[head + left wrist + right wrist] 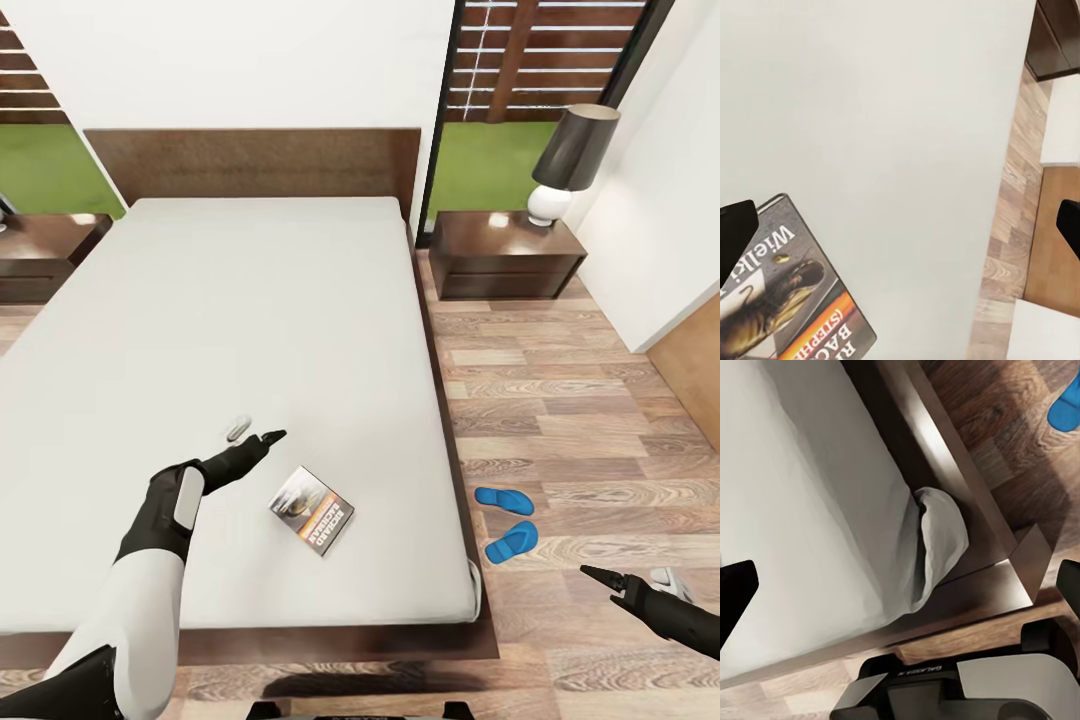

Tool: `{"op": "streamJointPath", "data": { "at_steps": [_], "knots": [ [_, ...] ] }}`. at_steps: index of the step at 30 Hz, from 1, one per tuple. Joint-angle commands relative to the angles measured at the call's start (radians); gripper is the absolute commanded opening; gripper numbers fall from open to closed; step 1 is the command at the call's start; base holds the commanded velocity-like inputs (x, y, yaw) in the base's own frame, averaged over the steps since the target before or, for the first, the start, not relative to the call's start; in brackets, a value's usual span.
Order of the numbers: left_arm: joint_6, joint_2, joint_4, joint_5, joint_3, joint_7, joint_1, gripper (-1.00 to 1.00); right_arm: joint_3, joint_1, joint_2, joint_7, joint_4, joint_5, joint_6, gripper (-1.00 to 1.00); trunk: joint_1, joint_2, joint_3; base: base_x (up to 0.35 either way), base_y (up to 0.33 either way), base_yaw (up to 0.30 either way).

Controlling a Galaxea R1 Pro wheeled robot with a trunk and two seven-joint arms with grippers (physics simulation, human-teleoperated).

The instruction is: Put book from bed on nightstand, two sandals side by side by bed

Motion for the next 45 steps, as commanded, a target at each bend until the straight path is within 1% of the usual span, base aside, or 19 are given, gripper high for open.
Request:
{"op": "streamJointPath", "data": {
  "at_steps": [1, 12, 17, 25, 45],
  "knots": [
    [0.008, -0.001, -0.001, 0.003, 0.005, -0.002, -0.001, 1.00, -0.002, 0.000, 0.000, 0.001, 0.000, -0.004, 0.007, 1.00, 0.004, -0.008, -0.004, 0.000, 0.000, 0.000],
    [0.009, -0.001, -0.001, 0.000, 0.004, 0.000, 0.003, 1.00, -0.002, 0.000, 0.000, -0.001, 0.000, -0.003, 0.007, 1.00, 0.046, -0.085, -0.038, 0.000, 0.000, 0.000],
    [0.006, 0.009, 0.000, -0.002, 0.005, -0.001, 0.007, 1.00, -0.001, 0.000, 0.000, -0.001, 0.000, -0.003, 0.007, 1.00, 0.065, -0.120, -0.054, 0.000, 0.000, 0.000],
    [0.005, 0.013, 0.000, -0.002, 0.005, -0.001, 0.009, 1.00, -0.002, 0.000, 0.000, -0.001, 0.000, -0.003, 0.007, 1.00, 0.096, -0.176, -0.079, 0.000, 0.000, 0.000],
    [0.006, 0.011, 0.000, 0.000, 0.004, -0.001, 0.009, 1.00, -0.002, 0.000, 0.000, -0.001, 0.000, -0.003, 0.007, 1.00, 0.173, -0.316, -0.142, 0.000, 0.000, 0.000]
  ]
}}
